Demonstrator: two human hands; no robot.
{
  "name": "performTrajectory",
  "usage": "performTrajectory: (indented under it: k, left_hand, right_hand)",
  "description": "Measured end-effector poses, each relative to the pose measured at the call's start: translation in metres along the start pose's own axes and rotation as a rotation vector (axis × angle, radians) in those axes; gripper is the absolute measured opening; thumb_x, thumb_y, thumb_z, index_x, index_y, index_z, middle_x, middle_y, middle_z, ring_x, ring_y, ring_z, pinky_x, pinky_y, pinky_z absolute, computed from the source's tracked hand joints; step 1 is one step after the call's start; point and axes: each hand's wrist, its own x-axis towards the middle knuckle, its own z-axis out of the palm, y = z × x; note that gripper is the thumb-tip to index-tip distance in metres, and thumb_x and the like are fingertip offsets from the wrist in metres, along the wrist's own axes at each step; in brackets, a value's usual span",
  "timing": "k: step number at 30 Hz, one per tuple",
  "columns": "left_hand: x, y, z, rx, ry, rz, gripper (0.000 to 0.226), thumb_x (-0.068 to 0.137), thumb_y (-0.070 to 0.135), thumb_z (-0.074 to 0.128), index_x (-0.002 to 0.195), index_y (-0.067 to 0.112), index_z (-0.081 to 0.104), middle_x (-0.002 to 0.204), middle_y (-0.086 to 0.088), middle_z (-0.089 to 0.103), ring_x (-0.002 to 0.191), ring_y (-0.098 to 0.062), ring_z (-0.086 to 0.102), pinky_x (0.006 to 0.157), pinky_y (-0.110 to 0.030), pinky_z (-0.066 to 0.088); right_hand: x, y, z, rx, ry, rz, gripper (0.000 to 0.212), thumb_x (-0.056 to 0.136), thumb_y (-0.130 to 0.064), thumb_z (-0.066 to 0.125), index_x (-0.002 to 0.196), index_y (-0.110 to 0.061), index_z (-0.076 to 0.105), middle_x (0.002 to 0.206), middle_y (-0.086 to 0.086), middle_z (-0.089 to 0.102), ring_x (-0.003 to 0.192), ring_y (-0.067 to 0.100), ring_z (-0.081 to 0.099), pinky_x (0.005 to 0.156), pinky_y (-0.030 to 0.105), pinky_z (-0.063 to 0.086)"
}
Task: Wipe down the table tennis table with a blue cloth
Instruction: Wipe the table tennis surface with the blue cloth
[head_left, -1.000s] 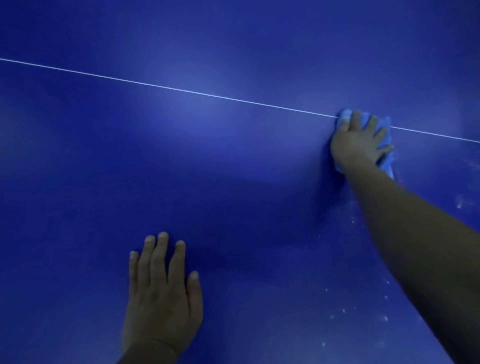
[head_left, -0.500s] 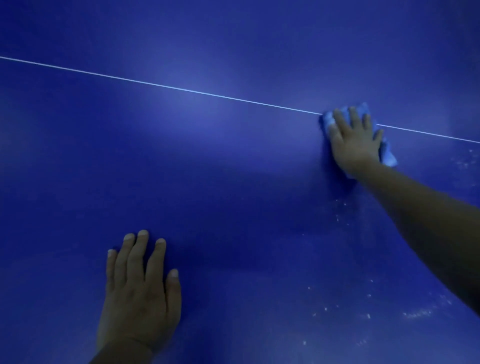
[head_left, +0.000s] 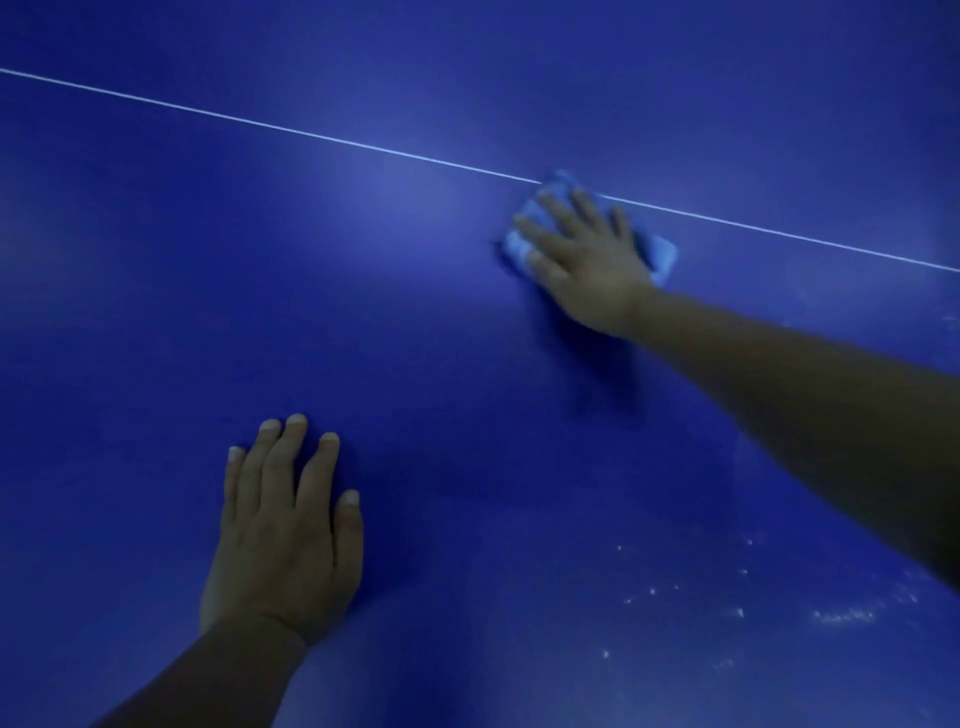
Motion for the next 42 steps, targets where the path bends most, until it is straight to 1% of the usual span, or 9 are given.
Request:
performTrajectory:
  k: [3, 6, 12, 16, 25, 28, 35, 38, 42]
  left_hand:
    - [0.0, -0.001, 0.001, -0.015, 0.018, 0.005, 0.06, 0.095, 0.037, 0.031, 0.135, -0.003, 0.053, 0.149, -0.024, 0.038, 0.143, -0.04, 0.025, 0.123, -0.043, 0.001]
    - [0.0, -0.001, 0.0, -0.022, 0.022, 0.009, 0.06, 0.095, 0.037, 0.031, 0.134, -0.003, 0.053, 0.148, -0.025, 0.038, 0.143, -0.04, 0.025, 0.123, -0.043, 0.0]
    - [-0.002, -0.001, 0.001, -0.015, 0.006, -0.01, 0.063, 0.096, 0.04, 0.027, 0.14, 0.0, 0.048, 0.153, -0.02, 0.034, 0.147, -0.034, 0.019, 0.123, -0.046, 0.003]
    - [-0.004, -0.001, 0.001, -0.005, 0.019, -0.003, 0.062, 0.096, 0.039, 0.028, 0.139, 0.0, 0.048, 0.152, -0.019, 0.034, 0.146, -0.035, 0.02, 0.123, -0.049, 0.006]
    - [0.0, -0.002, 0.004, -0.018, 0.047, 0.014, 0.058, 0.095, 0.036, 0.033, 0.134, -0.002, 0.053, 0.149, -0.023, 0.038, 0.143, -0.039, 0.026, 0.123, -0.044, 0.002]
    - [0.0, -0.002, 0.005, -0.023, 0.054, 0.005, 0.058, 0.095, 0.036, 0.033, 0.134, -0.001, 0.054, 0.149, -0.022, 0.038, 0.143, -0.039, 0.026, 0.123, -0.045, 0.003]
    - [0.0, -0.001, 0.002, -0.014, 0.019, 0.003, 0.059, 0.095, 0.037, 0.033, 0.135, -0.002, 0.053, 0.148, -0.022, 0.038, 0.143, -0.038, 0.026, 0.123, -0.041, -0.001]
    - [0.0, -0.002, 0.0, -0.015, 0.01, 0.004, 0.059, 0.095, 0.037, 0.032, 0.136, -0.002, 0.052, 0.149, -0.022, 0.038, 0.144, -0.037, 0.025, 0.123, -0.04, -0.003]
    - [-0.001, -0.002, 0.001, -0.024, 0.006, 0.01, 0.061, 0.095, 0.038, 0.031, 0.136, -0.002, 0.052, 0.15, -0.021, 0.037, 0.145, -0.037, 0.023, 0.123, -0.04, -0.003]
  right_hand:
    - [-0.06, -0.054, 0.019, -0.114, 0.011, -0.498, 0.051, 0.101, -0.047, 0.033, 0.147, -0.031, 0.046, 0.16, 0.008, 0.032, 0.147, 0.04, 0.024, 0.112, 0.068, 0.012]
    - [-0.109, -0.043, 0.019, -0.169, -0.019, -0.619, 0.05, 0.097, -0.043, 0.037, 0.139, -0.025, 0.057, 0.154, 0.011, 0.042, 0.142, 0.044, 0.033, 0.107, 0.073, 0.017]
    - [-0.102, 0.026, 0.012, -0.189, -0.019, -0.343, 0.05, 0.099, -0.034, 0.032, 0.139, -0.015, 0.057, 0.149, 0.019, 0.046, 0.135, 0.049, 0.042, 0.1, 0.074, 0.03]
    - [-0.059, 0.063, -0.007, 0.073, 0.059, 0.35, 0.049, 0.106, -0.045, 0.026, 0.154, -0.034, 0.031, 0.166, 0.0, 0.016, 0.152, 0.029, 0.01, 0.118, 0.059, 0.009]
    - [-0.097, -0.109, 0.029, 0.123, 0.015, -0.218, 0.05, 0.103, -0.05, 0.024, 0.15, -0.041, 0.036, 0.163, -0.005, 0.024, 0.151, 0.03, 0.015, 0.118, 0.063, 0.005]
    - [-0.02, -0.109, 0.024, 0.092, 0.063, -0.108, 0.05, 0.103, -0.05, 0.024, 0.152, -0.04, 0.032, 0.164, -0.004, 0.021, 0.151, 0.03, 0.014, 0.117, 0.064, 0.007]
    - [-0.037, 0.093, -0.001, 0.096, 0.1, 0.647, 0.05, 0.105, -0.044, 0.022, 0.154, -0.033, 0.026, 0.165, 0.002, 0.015, 0.151, 0.03, 0.009, 0.114, 0.066, 0.013]
    - [-0.108, 0.046, 0.016, -0.005, 0.062, 0.356, 0.054, 0.102, -0.04, 0.026, 0.155, -0.03, 0.027, 0.164, 0.01, 0.02, 0.15, 0.038, 0.015, 0.113, 0.067, 0.016]
    - [-0.216, -0.039, 0.042, -0.046, -0.082, -0.516, 0.047, 0.103, -0.045, 0.034, 0.149, -0.036, 0.038, 0.162, 0.006, 0.026, 0.149, 0.041, 0.018, 0.113, 0.069, 0.014]
